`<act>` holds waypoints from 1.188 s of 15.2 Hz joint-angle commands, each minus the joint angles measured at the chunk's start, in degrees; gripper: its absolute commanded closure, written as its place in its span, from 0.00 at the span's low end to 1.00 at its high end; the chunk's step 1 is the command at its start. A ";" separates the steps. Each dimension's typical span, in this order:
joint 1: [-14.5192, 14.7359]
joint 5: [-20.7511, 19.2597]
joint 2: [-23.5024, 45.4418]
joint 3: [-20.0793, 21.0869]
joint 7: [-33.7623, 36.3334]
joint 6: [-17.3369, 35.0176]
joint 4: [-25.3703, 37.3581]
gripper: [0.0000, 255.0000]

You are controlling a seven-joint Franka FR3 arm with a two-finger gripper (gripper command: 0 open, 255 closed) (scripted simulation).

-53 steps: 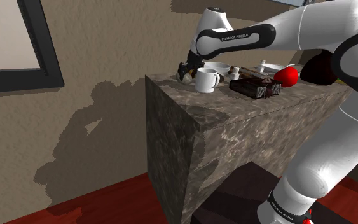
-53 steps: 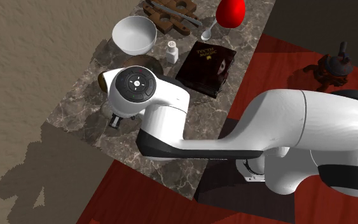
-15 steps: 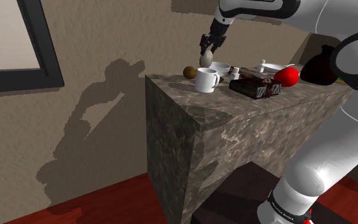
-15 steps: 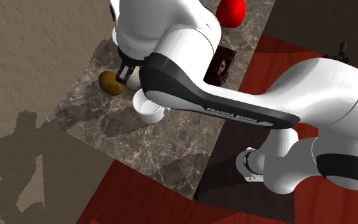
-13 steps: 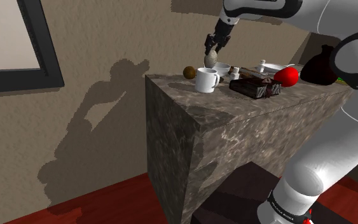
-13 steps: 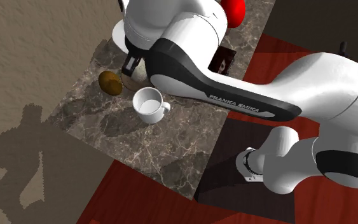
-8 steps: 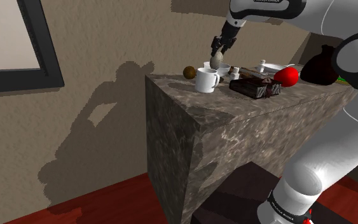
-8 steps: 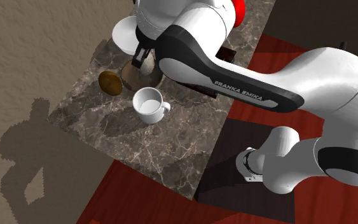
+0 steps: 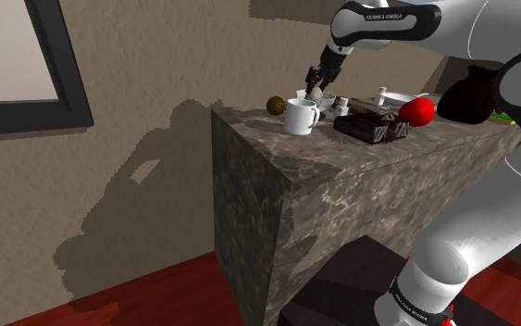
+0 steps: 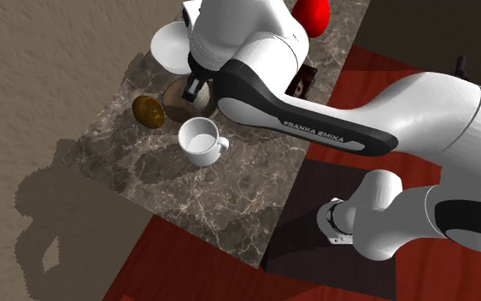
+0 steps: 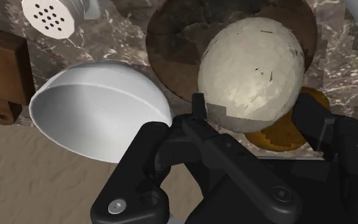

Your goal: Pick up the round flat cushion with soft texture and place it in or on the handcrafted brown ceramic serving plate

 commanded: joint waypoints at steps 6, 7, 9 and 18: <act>-0.10 -0.12 -0.81 -0.08 -0.10 5.70 -6.45 1.00; -0.10 -0.12 -0.82 -0.07 -0.10 5.70 -6.46 1.00; -0.11 -0.11 -0.81 -0.07 -0.10 5.70 -6.45 1.00; -0.18 -0.06 -0.86 -0.13 -0.26 5.54 -6.33 0.00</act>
